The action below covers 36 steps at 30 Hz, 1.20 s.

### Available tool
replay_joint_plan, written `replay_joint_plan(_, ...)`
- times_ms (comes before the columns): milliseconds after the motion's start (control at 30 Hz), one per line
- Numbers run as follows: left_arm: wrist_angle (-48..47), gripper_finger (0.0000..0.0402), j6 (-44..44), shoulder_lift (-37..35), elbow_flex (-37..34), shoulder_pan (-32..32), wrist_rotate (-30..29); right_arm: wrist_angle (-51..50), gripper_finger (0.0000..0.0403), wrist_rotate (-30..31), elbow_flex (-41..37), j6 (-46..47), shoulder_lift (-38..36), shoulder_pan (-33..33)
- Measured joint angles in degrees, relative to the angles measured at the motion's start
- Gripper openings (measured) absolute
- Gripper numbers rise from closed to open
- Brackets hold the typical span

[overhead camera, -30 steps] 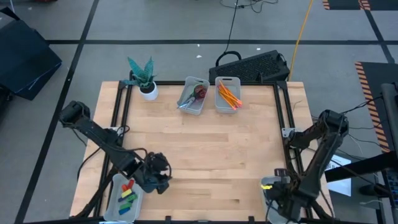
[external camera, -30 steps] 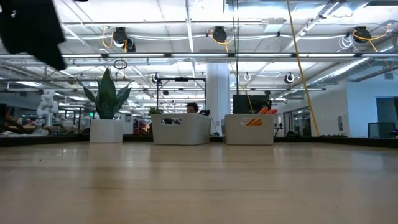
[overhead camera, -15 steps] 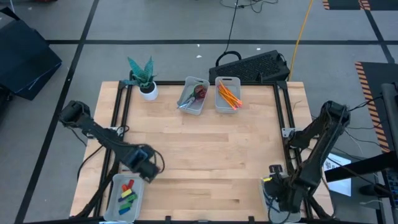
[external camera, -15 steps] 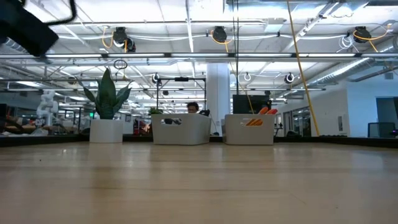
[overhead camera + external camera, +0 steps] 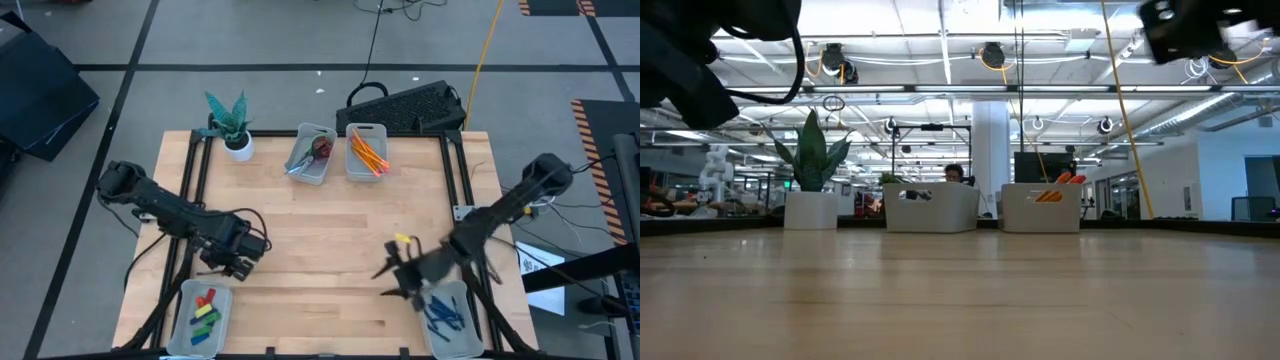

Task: Sort crayons/erasers/pens/pencils in bins
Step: Put the blue crayon into the bottom right bin

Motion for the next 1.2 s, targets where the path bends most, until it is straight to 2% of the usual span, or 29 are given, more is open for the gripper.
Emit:
replay_joint_plan(100, 0.42, 0.0164, -1.89, 0.00, 0.01, -0.19, 1.26, 12.35, 0.0201, -5.88, -2.64, -8.62, 2.32, -7.40)
replay_joint_plan(233, 2.96, 0.0166, -0.54, 0.58, -0.73, -1.02, 1.67, 17.87, 0.0201, -9.08, -2.75, -13.54, 6.86, -11.82)
replay_joint_plan(300, 4.35, 0.0173, 1.99, 0.70, -0.78, -1.75, -0.22, 19.83, 0.0201, -10.91, -2.76, -13.79, 9.01, -12.25)
replay_joint_plan(467, 4.20, 0.0201, 8.95, 0.70, -1.79, -1.84, -4.43, 22.94, 0.0201, -10.87, -2.78, -13.48, 13.75, -12.28)
replay_joint_plan(600, 4.68, 0.0199, 13.88, 0.70, -4.62, -0.55, -2.59, 24.04, 0.0201, -10.90, -2.79, -11.78, 16.03, -12.28)
replay_joint_plan(867, 10.29, 0.0171, 12.42, 0.77, -9.01, 4.93, -0.29, 25.05, 0.0201, -10.96, -5.25, -10.47, 13.49, -13.20)
replay_joint_plan(967, 9.46, 0.0172, 12.83, 2.33, -9.72, 4.26, 0.81, 25.01, 0.0201, -10.97, -5.27, -10.45, 13.17, -13.42)
replay_joint_plan(1200, 10.17, 0.0172, 23.15, 10.09, -9.66, 2.02, 0.15, 24.60, 0.0201, -11.00, -5.32, -10.82, 13.17, -13.42)
